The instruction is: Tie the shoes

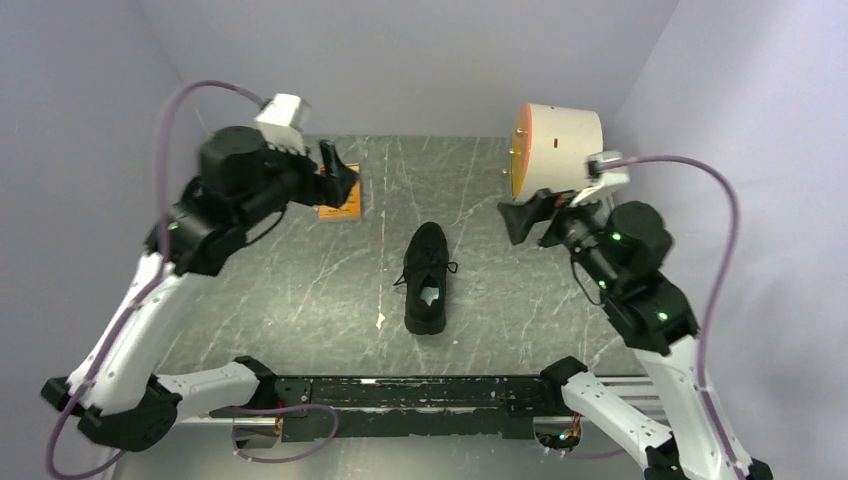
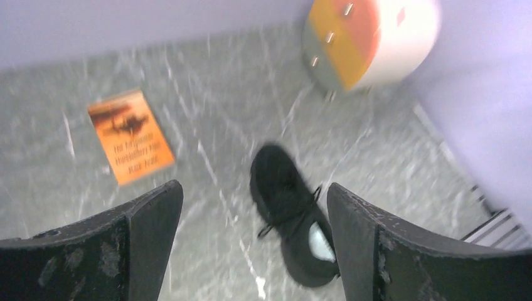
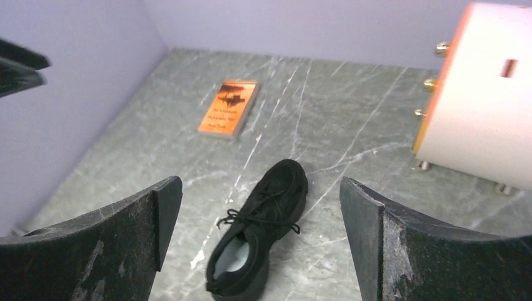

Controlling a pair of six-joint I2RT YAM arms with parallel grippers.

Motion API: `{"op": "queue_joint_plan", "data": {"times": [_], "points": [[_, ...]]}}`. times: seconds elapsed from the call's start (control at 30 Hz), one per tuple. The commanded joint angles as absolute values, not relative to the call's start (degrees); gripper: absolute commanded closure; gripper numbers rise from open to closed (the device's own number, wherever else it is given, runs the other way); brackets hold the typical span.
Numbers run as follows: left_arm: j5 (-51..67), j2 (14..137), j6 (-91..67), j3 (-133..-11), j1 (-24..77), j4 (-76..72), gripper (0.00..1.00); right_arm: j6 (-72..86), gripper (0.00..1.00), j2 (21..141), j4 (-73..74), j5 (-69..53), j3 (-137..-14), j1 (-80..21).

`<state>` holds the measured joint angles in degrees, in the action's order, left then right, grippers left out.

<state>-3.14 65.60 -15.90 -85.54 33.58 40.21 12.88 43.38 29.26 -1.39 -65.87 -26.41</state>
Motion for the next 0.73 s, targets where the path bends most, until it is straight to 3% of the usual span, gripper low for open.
{"op": "queue_joint_plan", "data": {"times": [0.0, 0.27, 0.7], "points": [[-3.9, 62.0, -15.2, -94.5, 33.3, 46.5, 0.11, 23.0, 0.00, 43.2, 49.6, 9.6, -77.5, -26.3], [-8.7, 60.7, -8.4, -103.5, 33.3, 46.3, 0.06, 21.2, 0.00, 48.0, 57.8, 18.4, -94.4, -26.3], [-9.7, 58.0, -6.3, -102.0, 33.3, 45.8, 0.08, 26.3, 0.00, 51.0, 56.0, 24.5, -94.1, -26.4]]}}
